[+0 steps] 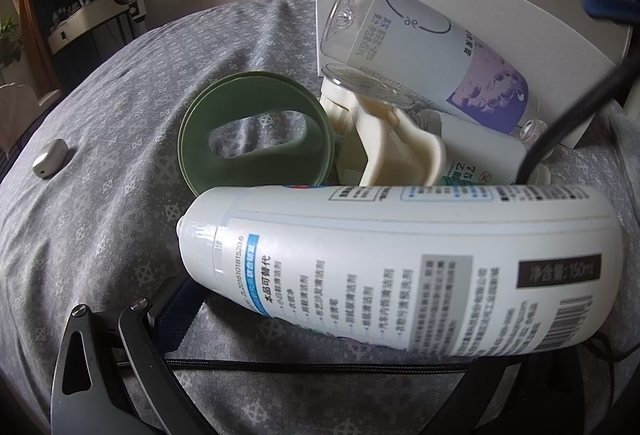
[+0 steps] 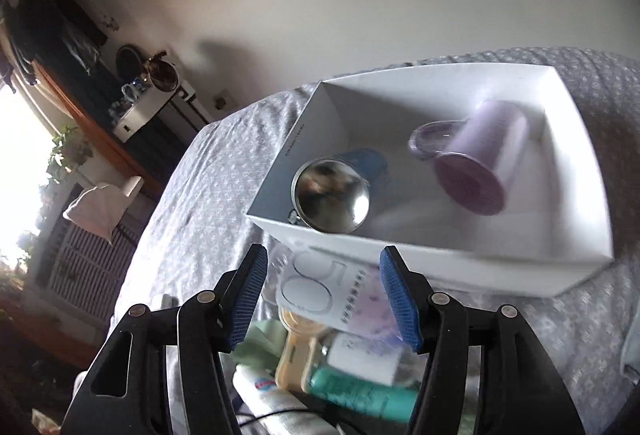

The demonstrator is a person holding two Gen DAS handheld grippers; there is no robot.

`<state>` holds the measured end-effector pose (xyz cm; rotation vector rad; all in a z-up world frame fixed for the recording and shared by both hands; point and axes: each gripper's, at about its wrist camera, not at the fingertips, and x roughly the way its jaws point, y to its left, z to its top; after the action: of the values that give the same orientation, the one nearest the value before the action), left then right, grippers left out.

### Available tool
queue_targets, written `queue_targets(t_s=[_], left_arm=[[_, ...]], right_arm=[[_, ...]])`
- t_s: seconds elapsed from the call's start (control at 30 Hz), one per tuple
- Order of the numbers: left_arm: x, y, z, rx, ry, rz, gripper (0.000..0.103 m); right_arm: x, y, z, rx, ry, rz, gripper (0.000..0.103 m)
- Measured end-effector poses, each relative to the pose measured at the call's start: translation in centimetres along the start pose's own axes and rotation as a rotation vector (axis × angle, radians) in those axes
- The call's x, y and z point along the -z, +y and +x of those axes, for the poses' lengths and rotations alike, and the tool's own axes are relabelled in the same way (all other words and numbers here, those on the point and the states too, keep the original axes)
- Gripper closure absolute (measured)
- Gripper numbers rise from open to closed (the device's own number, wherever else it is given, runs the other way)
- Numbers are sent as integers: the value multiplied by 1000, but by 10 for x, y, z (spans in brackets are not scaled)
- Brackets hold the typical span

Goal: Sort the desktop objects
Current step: 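Lower the blue spray can into the white box and release it, then grasp the glittery clear ball with the right gripper and lift it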

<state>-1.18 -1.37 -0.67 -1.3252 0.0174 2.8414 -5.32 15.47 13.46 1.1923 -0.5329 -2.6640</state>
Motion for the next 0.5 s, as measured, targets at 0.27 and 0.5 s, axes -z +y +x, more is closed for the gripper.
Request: queue_targets(t_s=[0.27,0.5], left_arm=[[0,0,0,0,0,0,0],[0,0,0,0,0,1,0]], right_arm=[[96,-81,-35,197,95,102,40],[141,-67,18,182,259,49,40]])
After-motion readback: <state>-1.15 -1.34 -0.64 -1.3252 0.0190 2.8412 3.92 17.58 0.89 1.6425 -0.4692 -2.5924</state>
